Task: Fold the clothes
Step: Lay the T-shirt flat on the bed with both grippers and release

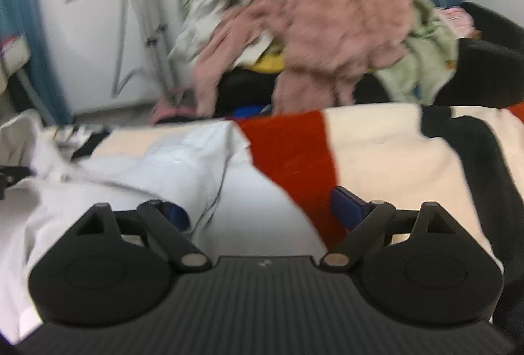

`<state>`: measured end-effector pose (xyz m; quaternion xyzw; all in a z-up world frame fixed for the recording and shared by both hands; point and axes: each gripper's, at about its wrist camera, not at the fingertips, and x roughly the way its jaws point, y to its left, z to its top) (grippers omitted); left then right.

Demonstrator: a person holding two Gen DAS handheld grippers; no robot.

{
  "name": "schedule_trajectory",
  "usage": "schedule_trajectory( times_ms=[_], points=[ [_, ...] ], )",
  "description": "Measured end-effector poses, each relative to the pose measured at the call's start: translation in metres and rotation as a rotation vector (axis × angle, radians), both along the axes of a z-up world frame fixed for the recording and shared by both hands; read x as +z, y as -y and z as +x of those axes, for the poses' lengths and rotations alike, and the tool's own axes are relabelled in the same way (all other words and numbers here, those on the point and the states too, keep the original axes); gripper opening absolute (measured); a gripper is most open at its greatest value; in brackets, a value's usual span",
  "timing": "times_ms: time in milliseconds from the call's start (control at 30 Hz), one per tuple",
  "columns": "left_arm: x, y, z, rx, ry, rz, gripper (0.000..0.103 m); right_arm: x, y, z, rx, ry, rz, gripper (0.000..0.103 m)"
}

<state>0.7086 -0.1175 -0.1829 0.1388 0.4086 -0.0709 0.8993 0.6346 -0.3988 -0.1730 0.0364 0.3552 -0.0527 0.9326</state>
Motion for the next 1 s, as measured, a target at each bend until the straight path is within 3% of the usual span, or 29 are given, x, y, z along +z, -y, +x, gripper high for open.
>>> schedule_trajectory(
  times_ms=[67, 133, 200, 367, 533, 733, 1000],
  points=[
    [0.01, 0.006, -0.008, -0.044, 0.01, 0.008, 0.101, 0.01, -0.006, -0.003, 0.055, 0.0, -0.02, 0.088],
    [0.024, 0.002, -0.023, -0.058, 0.072, -0.05, 0.103, 0.024, -0.007, -0.017, 0.071, 0.072, 0.01, 0.088],
    [0.033, -0.002, -0.042, -0.036, 0.129, -0.1, 0.103, 0.039, -0.005, -0.035, 0.069, 0.135, 0.074, 0.088],
    [0.058, -0.013, -0.104, 0.024, 0.26, -0.207, 0.103, 0.071, -0.021, -0.095, 0.106, 0.253, 0.066, 0.088],
    [0.126, -0.025, -0.217, 0.052, 0.326, -0.306, 0.103, 0.102, -0.031, -0.172, 0.107, 0.334, 0.091, 0.088],
    [0.201, -0.049, -0.354, 0.102, 0.403, -0.335, 0.103, 0.132, -0.038, -0.27, 0.086, 0.38, 0.152, 0.088],
    [0.212, -0.064, -0.509, 0.09, 0.437, -0.292, 0.103, 0.153, -0.049, -0.404, 0.032, 0.424, 0.214, 0.088]
  ],
)
